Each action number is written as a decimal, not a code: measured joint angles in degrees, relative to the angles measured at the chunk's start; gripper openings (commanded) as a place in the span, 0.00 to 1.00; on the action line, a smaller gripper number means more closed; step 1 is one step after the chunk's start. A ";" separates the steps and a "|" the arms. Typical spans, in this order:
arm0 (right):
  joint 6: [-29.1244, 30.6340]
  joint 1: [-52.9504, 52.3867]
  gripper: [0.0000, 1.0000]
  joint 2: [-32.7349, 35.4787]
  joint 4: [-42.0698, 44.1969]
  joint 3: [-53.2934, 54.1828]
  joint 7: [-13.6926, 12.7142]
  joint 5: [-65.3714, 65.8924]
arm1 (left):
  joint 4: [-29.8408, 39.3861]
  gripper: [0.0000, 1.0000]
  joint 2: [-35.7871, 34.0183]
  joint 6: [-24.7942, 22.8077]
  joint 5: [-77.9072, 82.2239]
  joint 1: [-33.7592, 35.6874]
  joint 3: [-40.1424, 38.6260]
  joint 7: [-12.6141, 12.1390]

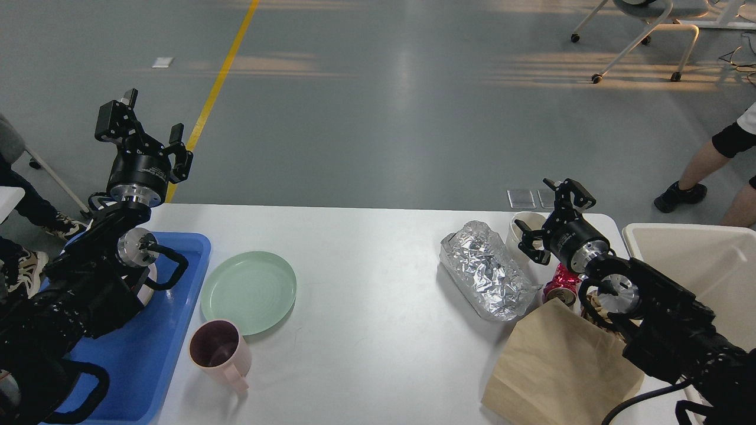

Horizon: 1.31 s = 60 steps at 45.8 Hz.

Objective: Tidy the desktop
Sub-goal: 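Move the left gripper over the pink mug beside the blue tray, then lower the left gripper and grasp the pink mug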

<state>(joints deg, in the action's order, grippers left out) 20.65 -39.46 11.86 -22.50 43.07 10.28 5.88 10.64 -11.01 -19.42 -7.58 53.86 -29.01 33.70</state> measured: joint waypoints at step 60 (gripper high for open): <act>0.00 0.00 1.00 0.00 0.00 -0.01 0.00 0.00 | 40.72 0.96 -3.82 -35.55 7.56 47.76 105.40 -43.50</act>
<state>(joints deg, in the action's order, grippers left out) 20.65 -39.46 11.87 -22.50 43.06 10.28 5.88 51.36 -14.82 -54.98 -0.02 101.62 76.38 -9.80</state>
